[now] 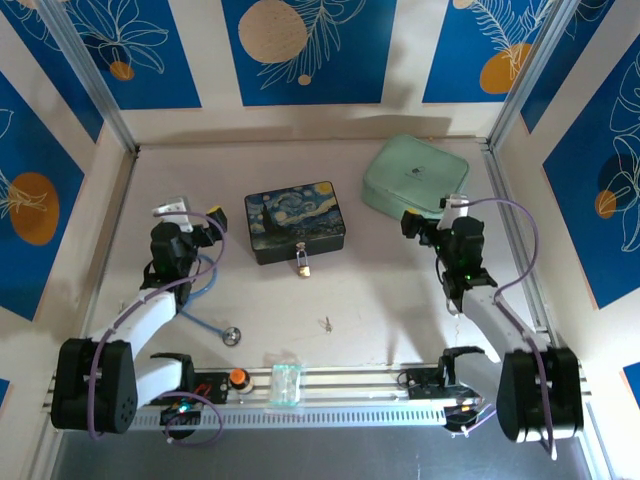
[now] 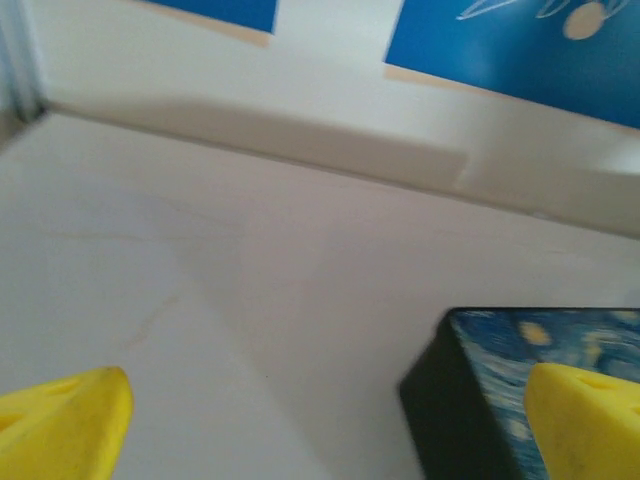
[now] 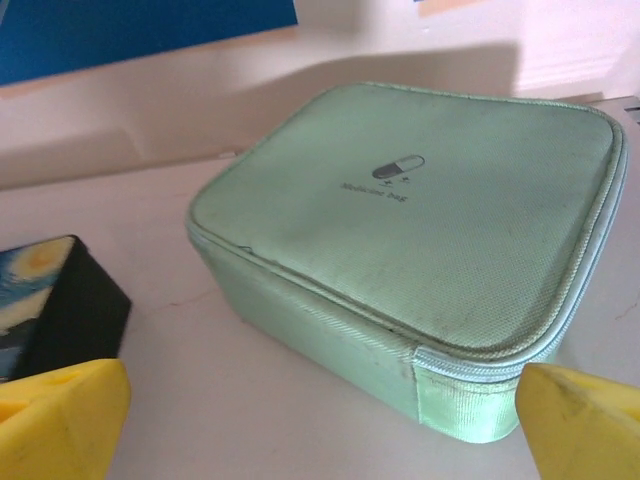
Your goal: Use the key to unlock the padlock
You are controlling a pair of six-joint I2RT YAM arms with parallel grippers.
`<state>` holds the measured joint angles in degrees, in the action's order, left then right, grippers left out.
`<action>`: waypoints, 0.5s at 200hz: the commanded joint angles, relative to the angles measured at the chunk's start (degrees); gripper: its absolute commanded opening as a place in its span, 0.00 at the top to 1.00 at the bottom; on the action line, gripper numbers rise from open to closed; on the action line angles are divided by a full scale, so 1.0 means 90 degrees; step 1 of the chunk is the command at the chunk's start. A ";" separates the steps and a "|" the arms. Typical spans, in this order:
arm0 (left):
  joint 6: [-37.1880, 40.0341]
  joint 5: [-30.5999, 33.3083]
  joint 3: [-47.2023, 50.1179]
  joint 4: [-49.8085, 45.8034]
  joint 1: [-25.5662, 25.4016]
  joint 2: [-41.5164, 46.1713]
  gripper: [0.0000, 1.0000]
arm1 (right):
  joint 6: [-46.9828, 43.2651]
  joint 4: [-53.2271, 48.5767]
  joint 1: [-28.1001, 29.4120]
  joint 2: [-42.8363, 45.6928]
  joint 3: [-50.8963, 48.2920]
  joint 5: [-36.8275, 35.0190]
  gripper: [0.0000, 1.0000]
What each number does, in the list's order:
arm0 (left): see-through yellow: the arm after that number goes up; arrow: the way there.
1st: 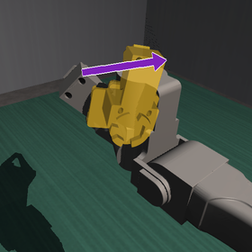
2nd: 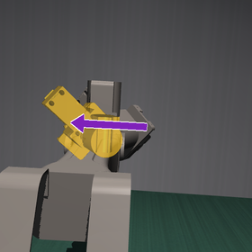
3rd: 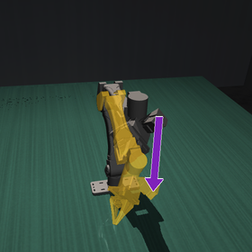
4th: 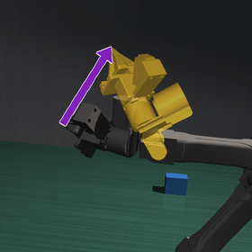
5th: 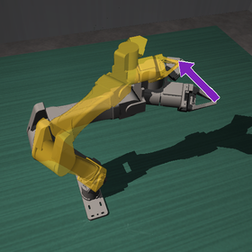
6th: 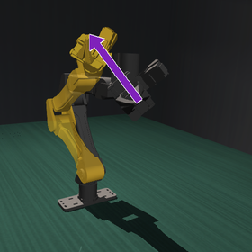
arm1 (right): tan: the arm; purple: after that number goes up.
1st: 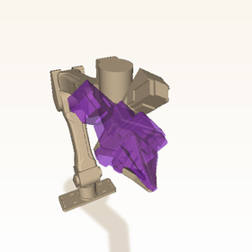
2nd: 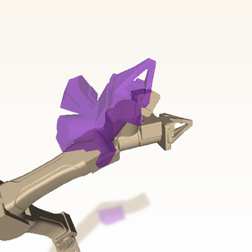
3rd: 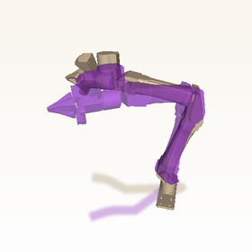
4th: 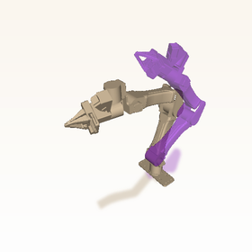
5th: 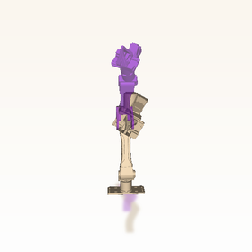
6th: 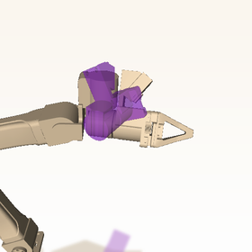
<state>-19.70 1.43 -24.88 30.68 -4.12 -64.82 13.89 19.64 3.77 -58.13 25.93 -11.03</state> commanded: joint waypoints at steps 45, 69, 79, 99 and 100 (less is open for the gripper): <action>-0.2559 -0.2261 -0.0336 -0.0595 -0.0145 0.0106 0.00 | 0.1662 -0.3011 -0.0193 0.0764 0.0699 0.1904 0.01; -0.2119 -0.1567 -0.0886 -0.2618 -0.0873 0.0385 0.00 | 0.1643 -0.4002 0.0340 0.0474 0.1083 0.1887 0.00; -0.2044 -0.1391 -0.0924 -0.2944 -0.1221 0.0502 0.00 | 0.1598 -0.4307 0.0711 0.0359 0.1213 0.1682 0.01; -0.2308 -0.1435 -0.0933 -0.3322 -0.1604 0.0651 0.00 | 0.1678 -0.4757 0.1593 0.0188 0.1389 0.1216 0.02; -0.2320 -0.1456 -0.0925 -0.3311 -0.1613 0.0660 0.00 | 0.1679 -0.4773 0.1642 0.0179 0.1397 0.1196 0.02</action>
<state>-38.35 -12.16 -31.97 10.68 -15.51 -60.88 27.55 -13.15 11.46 -55.24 35.92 1.93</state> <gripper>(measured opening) 0.996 0.983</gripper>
